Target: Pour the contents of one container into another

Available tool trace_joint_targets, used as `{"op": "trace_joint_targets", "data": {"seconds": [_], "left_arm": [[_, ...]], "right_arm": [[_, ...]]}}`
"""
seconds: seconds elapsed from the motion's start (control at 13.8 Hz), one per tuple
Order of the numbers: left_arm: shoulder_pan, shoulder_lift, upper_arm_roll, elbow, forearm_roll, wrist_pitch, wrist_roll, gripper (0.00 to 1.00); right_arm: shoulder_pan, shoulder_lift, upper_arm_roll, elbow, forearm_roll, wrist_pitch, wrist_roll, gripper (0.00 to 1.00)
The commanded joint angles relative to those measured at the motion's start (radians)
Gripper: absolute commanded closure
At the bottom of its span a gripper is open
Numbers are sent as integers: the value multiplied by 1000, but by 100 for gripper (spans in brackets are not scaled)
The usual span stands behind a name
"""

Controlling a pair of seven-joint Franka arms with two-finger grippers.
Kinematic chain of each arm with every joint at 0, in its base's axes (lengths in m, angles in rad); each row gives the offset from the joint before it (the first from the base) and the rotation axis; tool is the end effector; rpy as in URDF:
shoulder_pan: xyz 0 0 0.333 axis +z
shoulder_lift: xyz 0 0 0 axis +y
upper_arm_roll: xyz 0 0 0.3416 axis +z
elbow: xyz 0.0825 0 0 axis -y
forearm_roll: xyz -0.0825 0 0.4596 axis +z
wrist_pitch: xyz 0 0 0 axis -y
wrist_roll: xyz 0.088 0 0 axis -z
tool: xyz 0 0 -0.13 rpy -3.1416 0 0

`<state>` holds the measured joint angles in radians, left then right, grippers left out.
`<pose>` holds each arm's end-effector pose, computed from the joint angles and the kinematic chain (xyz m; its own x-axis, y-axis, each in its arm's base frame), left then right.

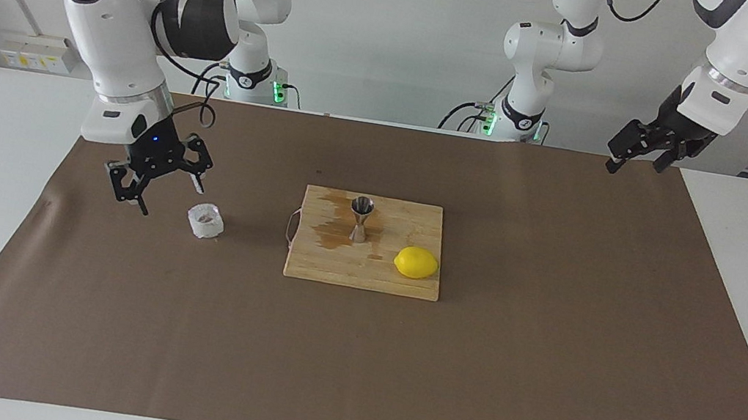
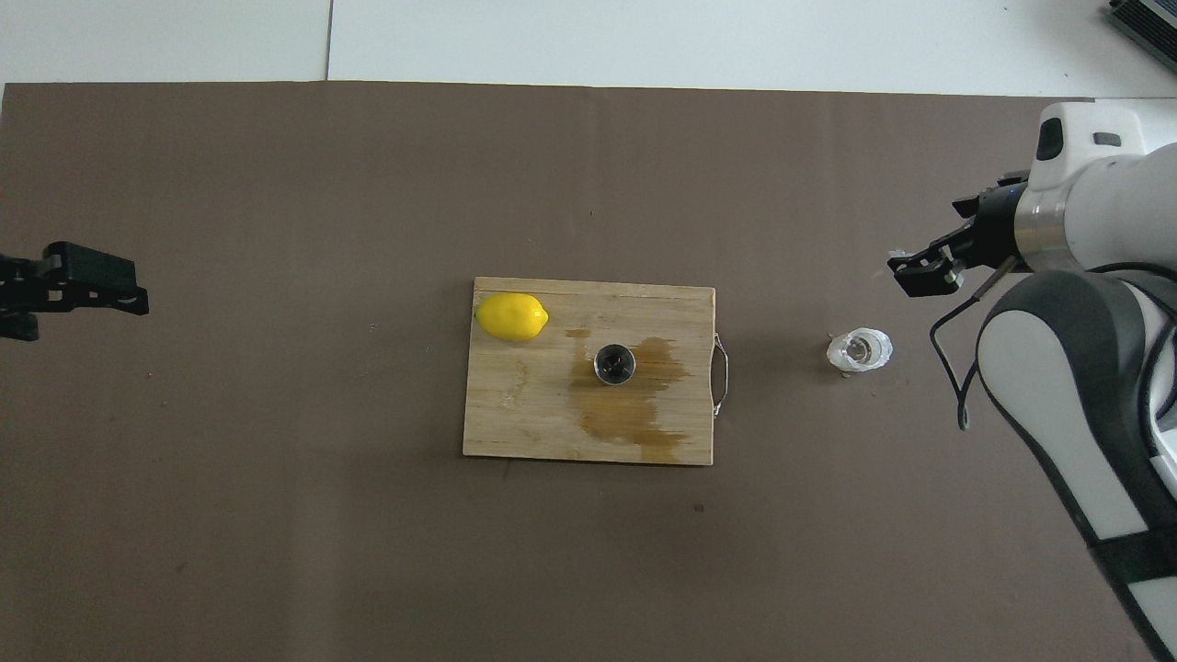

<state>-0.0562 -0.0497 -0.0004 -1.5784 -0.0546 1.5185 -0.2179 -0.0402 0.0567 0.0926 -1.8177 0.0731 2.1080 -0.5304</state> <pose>0.6064 -0.0417 0.6494 0.9873 0.1575 -0.0217 0.1584 -0.9861 0.0510 0.6795 0.0395 0.5050 0.8241 0.5148 0.2365 0.5184 -0.8536 0.0518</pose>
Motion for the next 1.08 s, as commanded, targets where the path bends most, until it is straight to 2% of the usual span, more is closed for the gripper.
{"op": "trace_joint_targets", "data": {"seconds": [0.0,0.22,0.51,0.87,1.01], "left_arm": [[15,-30,-6,-34,-11,-3,0,0],[13,-30,-6,-34,-11,-3,0,0],[15,-30,-6,-34,-11,-3,0,0],[15,-30,-6,-34,-11,-3,0,0],[15,-30,-6,-34,-11,-3,0,0]], "right_arm": [[0,-6,10,69,-30,-109,347,0],[0,-34,16,77,-36,-150,657,0],[55,-37,42,173,-174,-284,878,0],[52,-96,41,170,-165,-457,886,0],[39,-126,36,147,-103,-511,866,0]]}}
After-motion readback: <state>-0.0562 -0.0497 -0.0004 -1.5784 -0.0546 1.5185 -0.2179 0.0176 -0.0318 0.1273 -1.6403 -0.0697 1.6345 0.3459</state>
